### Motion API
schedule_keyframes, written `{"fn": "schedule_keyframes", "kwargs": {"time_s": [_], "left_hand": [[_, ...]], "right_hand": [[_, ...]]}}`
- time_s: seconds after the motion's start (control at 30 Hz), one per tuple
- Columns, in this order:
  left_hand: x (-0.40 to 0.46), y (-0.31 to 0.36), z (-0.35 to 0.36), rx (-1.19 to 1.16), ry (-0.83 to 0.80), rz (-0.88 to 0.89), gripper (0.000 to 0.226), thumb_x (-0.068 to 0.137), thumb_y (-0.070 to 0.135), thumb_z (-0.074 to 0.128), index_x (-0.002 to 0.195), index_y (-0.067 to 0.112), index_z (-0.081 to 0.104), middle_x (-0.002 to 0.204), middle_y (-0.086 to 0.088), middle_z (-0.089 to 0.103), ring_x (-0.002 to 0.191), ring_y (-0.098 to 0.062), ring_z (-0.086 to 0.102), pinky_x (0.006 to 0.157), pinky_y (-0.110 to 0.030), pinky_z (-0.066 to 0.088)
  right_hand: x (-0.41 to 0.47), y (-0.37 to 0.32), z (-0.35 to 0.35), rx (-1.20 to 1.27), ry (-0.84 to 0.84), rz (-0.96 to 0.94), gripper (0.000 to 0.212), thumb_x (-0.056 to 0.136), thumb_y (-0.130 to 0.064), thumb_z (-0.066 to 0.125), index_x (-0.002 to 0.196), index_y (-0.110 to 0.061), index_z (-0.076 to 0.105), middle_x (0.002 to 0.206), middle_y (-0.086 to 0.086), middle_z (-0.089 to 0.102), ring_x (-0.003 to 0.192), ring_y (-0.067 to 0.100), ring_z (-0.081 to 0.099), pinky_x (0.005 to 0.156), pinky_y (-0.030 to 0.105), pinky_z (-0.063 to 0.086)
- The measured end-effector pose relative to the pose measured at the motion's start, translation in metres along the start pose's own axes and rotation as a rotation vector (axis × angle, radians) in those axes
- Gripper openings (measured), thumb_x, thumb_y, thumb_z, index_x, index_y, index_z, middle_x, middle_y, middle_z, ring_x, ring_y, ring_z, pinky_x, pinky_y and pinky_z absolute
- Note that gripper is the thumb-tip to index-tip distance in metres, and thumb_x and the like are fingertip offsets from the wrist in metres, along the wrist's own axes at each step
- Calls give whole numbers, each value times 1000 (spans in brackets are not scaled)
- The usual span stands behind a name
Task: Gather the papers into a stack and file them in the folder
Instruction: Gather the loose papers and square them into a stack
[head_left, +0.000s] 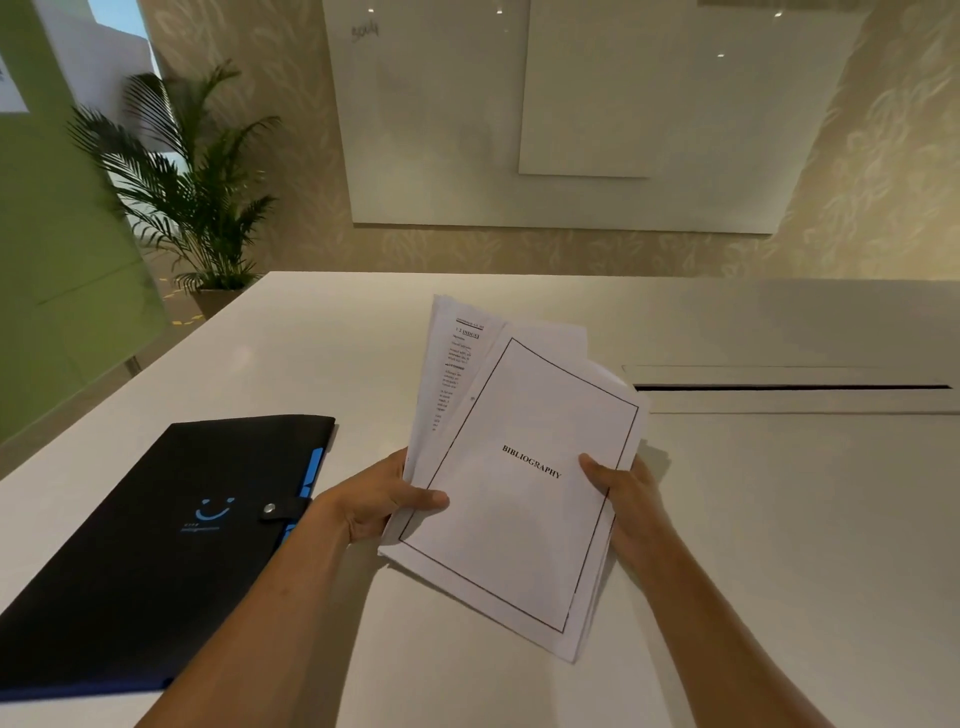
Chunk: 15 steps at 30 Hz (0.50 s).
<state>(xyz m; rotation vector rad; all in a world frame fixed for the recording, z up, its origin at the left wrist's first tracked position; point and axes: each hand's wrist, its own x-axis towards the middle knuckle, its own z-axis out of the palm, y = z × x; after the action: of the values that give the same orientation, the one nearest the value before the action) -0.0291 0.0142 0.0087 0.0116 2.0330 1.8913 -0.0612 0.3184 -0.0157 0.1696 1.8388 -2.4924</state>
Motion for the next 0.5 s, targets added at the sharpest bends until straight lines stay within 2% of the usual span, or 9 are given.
{"fn": "schedule_keyframes", "kwargs": {"time_s": [0.1,0.17,0.27,0.4,0.5], "left_hand": [[-3,7,2,102,2,-29,49,79,7,76,116,19,48,102,-8,56,89,-22,59,69,-26,54],[-4,17,3,140,1,-12,50,81,9,75,121,20,46,106,-7,57,90,-20,61,68,-23,54],[-9,41,4,128,-9,84,41,83,6,71,116,24,53,105,-1,66,88,-14,69,69,-22,57],[-19,78,3,120,-33,255,45,82,7,71,123,21,58,113,0,72,103,-19,68,82,-36,58],[-27,102,10,55,94,460,49,76,15,78,122,23,62,118,-3,70,108,-23,67,87,-41,57]], "right_hand": [[-3,-11,3,-26,-46,-152,41,83,0,71,120,-19,65,112,8,75,100,31,72,88,56,56],[-6,-25,8,-68,-58,-278,43,84,4,71,117,-22,64,113,6,75,102,29,71,88,52,57],[-10,-53,19,-152,-32,-461,46,78,-8,78,117,-26,62,112,-1,74,102,23,71,84,43,59],[-18,-97,31,-215,-3,-651,48,72,-21,81,107,-46,60,109,-10,74,98,15,72,76,28,60],[-25,-107,38,-266,-30,-696,45,75,-30,79,104,-53,52,104,-16,72,93,8,71,70,19,57]]}}
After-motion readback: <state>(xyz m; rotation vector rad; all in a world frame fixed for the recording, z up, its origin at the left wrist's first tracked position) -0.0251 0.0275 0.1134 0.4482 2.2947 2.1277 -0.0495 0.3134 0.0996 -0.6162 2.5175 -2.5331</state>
